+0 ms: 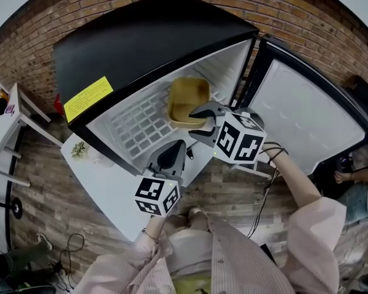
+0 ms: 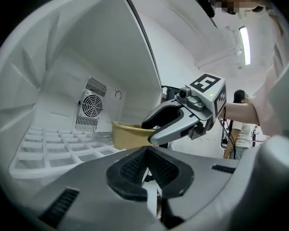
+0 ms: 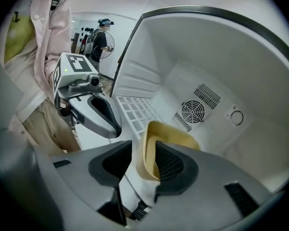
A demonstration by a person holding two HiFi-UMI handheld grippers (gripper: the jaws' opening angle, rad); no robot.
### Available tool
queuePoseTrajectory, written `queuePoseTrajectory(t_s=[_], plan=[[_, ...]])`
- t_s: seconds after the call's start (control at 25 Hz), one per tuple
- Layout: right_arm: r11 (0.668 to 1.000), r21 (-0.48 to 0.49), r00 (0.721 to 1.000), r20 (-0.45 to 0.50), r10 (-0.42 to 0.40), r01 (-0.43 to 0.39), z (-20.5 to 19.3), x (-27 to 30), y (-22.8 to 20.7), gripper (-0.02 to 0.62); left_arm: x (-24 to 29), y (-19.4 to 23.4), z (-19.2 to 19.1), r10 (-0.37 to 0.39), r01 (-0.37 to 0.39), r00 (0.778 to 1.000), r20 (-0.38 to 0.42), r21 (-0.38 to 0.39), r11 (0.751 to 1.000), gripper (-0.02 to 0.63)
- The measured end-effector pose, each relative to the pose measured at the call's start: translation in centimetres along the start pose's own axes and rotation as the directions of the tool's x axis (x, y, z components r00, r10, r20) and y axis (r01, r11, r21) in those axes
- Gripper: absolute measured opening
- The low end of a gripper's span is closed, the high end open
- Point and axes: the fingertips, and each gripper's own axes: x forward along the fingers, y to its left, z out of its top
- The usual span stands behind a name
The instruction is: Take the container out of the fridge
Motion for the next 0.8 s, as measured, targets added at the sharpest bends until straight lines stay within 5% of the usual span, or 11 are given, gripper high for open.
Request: queuePoseTrajectory(t_s=[0.2,0.8], plan=[[0.999,-0.047,0.998,-0.055,-0.010,0.007,-0.90,0.36,0.00,0.061,-0.08,0.23,0.13,-0.008,0.008,1.000,0.004,0.003,1.000,-0.008],[0.999,-0.039,0.998,-0.054,-0.024,0.022,-0.57,-0.16,0.34,0.028,-0.94,-0.03,0.27,-0.025,0.025,1.000,0.003,0.009,1.000,-0.008]])
